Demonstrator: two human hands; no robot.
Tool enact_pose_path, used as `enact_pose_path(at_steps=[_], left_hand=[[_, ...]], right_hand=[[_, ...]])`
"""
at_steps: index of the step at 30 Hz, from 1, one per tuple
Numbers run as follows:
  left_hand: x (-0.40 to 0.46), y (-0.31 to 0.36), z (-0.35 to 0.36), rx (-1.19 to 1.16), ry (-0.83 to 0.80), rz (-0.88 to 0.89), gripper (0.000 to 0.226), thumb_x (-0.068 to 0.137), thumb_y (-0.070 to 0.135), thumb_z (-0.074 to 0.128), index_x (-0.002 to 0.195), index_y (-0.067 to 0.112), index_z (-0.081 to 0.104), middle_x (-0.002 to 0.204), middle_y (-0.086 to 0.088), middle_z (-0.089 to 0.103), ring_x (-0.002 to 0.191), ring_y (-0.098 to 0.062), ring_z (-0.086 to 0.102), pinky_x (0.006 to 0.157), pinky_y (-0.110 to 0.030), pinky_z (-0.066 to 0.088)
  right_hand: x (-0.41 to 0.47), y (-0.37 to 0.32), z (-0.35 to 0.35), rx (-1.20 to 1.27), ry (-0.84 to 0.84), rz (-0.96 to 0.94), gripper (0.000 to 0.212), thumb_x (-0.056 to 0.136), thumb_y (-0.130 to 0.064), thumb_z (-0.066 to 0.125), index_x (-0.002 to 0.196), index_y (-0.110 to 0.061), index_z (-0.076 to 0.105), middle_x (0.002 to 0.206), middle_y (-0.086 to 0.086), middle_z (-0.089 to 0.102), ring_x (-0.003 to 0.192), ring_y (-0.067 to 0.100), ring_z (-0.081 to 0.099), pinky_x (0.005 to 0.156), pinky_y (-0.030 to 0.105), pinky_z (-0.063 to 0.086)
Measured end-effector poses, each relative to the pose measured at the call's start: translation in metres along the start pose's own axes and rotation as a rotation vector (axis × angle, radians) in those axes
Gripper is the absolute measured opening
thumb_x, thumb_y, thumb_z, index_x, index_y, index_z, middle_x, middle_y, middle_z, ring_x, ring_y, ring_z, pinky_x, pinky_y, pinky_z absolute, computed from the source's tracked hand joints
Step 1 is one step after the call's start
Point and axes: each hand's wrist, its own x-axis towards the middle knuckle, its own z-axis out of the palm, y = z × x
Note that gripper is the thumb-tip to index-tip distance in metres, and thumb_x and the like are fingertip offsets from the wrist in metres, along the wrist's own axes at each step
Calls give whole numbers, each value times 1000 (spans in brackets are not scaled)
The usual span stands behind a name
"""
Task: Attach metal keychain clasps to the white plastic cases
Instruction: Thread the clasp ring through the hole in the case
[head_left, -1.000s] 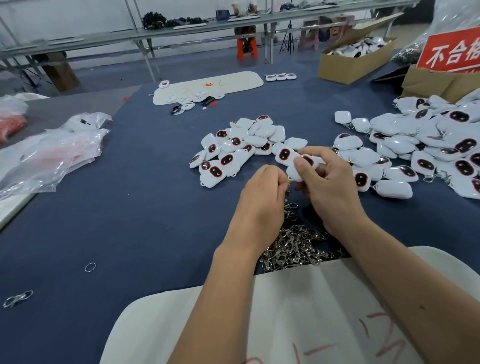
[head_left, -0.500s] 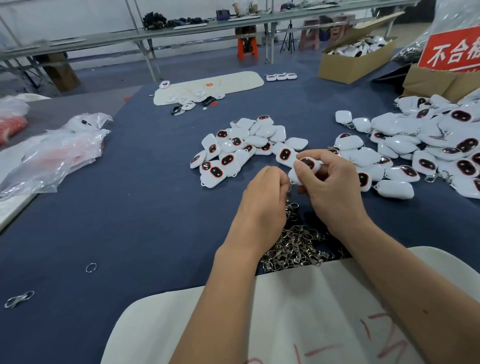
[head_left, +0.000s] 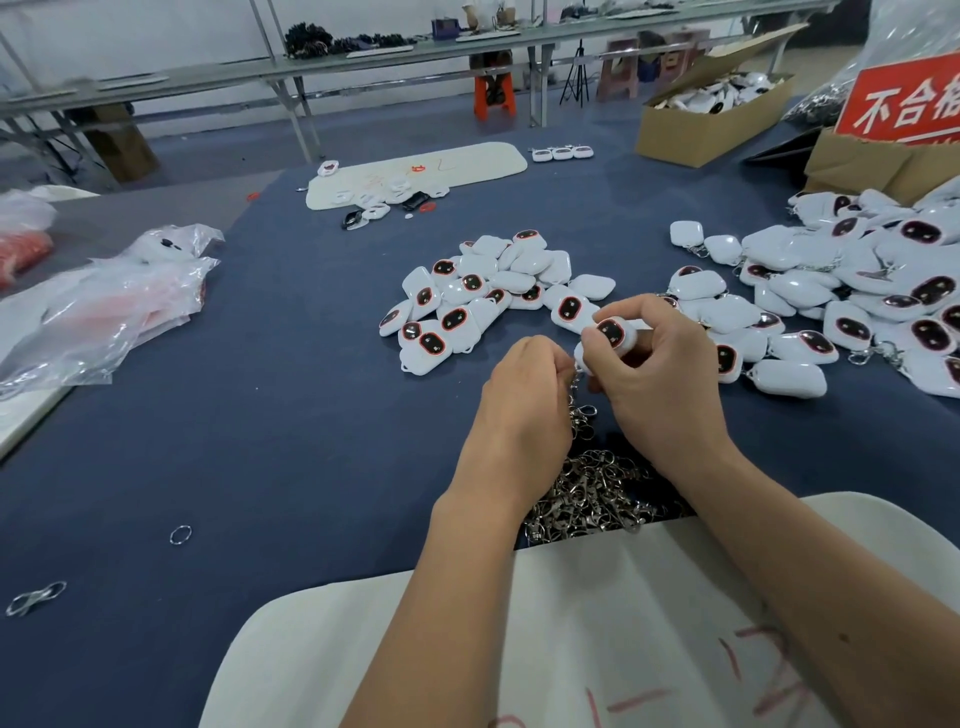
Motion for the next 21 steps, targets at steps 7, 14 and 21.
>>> enact_pose_path(at_steps=[7,14,21], left_hand=[[3,-6,0,-15,23,-10,18,104,13,49,88,16,55,90,1,59,84,-20,53,72,-42,46],[4,-5,-1,-83,72,138,13,97,3,59,96,16,61,98,4,59,94,-16,56,79,-40,50],[6,-7,-3,-127,176,162,19,89,-2,65,93,17,67,90,10,67,88,-11,65,77,-29,55]], right_hand=[[-2,0,2,6,4,24,16,90,-19,72,90,-14,57,67,8,69,63,32,70,60,43,57],[3,0,1,386,6,287,7,94,-12,69,93,-11,62,62,1,68,53,14,63,45,23,45],[5,-1,-1,511,-108,352,9,99,-15,66,94,-12,59,57,2,63,47,9,57,38,17,33]])
